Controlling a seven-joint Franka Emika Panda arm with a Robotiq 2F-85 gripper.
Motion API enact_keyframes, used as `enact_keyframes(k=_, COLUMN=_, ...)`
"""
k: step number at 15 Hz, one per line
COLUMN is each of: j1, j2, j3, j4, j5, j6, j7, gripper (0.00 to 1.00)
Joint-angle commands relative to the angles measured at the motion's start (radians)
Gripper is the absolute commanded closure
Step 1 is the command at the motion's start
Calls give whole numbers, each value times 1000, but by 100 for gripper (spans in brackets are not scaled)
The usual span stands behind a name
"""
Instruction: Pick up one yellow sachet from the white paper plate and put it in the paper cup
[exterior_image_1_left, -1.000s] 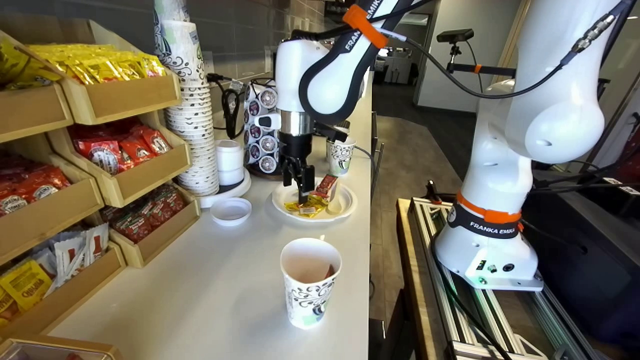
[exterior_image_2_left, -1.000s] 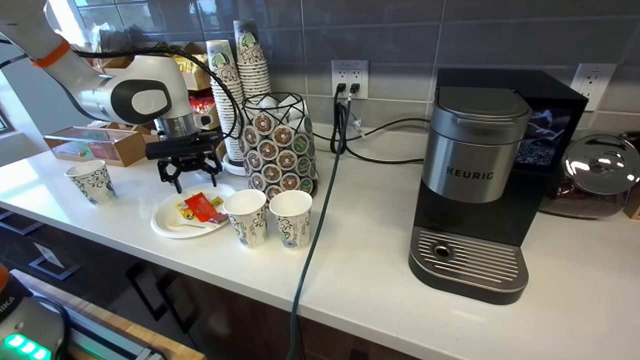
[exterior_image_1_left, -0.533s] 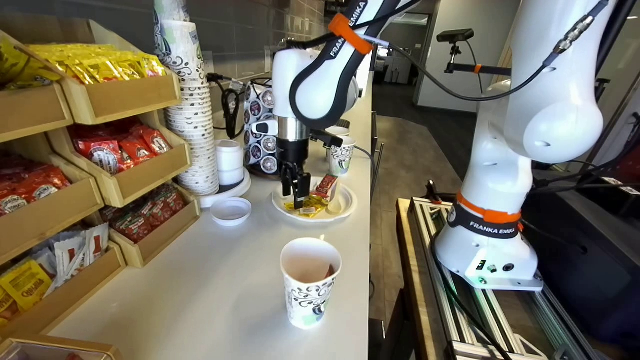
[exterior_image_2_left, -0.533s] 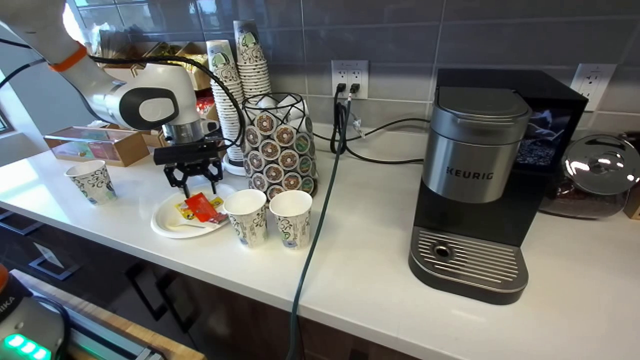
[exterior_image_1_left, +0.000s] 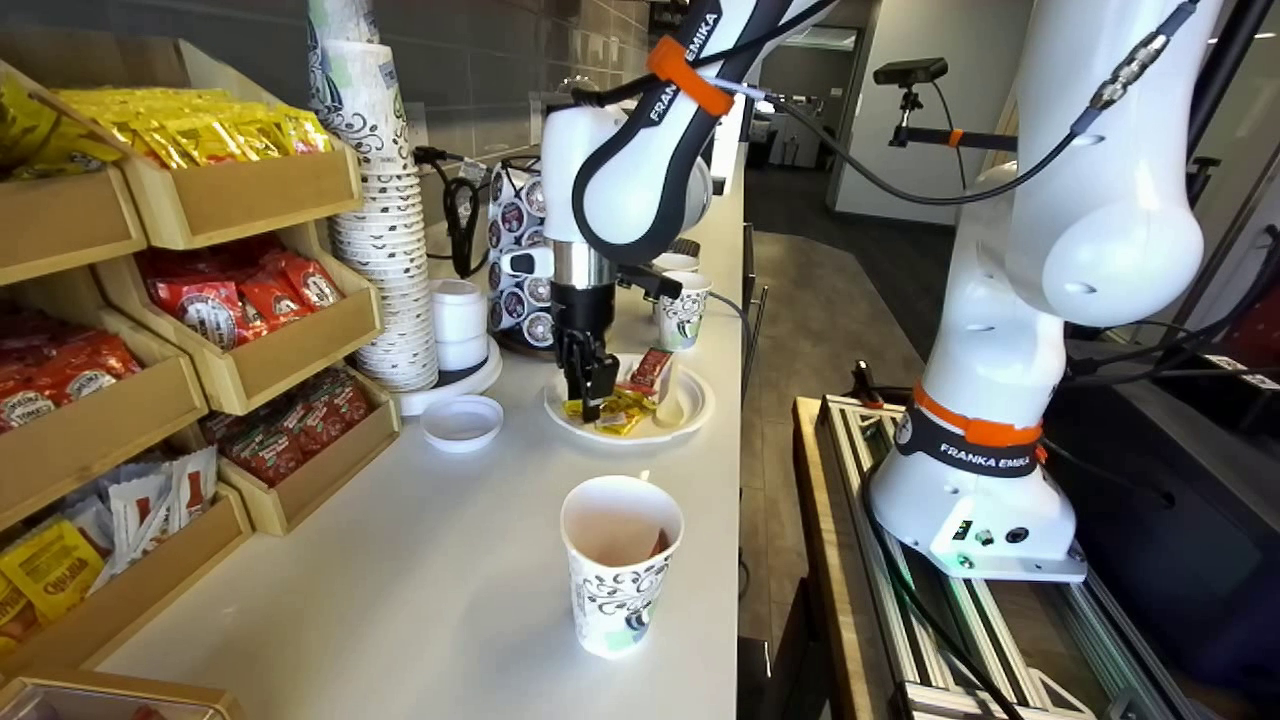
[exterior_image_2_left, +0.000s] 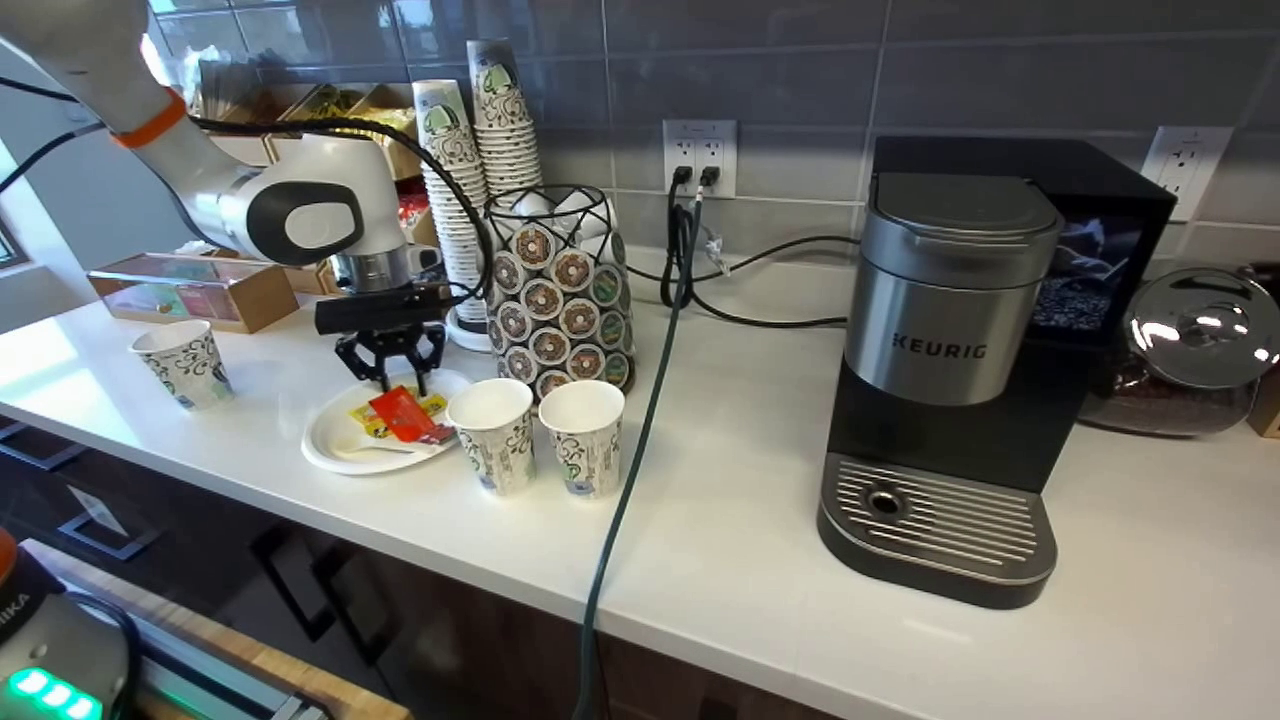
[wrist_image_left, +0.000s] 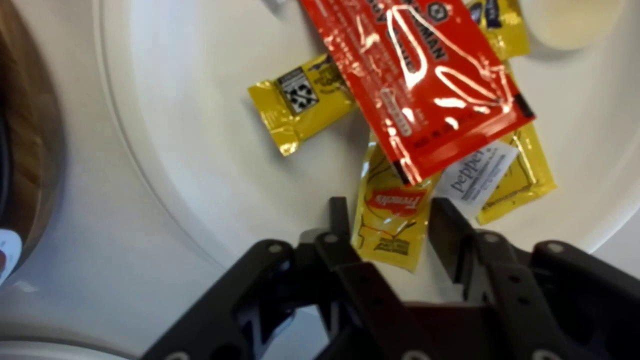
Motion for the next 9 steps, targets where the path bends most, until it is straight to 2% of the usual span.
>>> enact_keyframes(k=1, j1=-19, j2=20, j3=19, j4=18, j5=19, j6=-12, j7=-31, gripper=86)
enact_keyframes(k=2, j1=-19, j2=16, j3=20, j4=15, j5=18, j6=-12, j7=-30, gripper=93)
enact_keyframes(k=5, j1=-18, j2=-11, j3=18, j4=0, j5=12, j6=-19, j7=-6, gripper=100)
enact_keyframes(k=9, j1=-15, j2=-67, j3=22, j4=-36, j5=31, j6=-18, j7=-6, gripper=94)
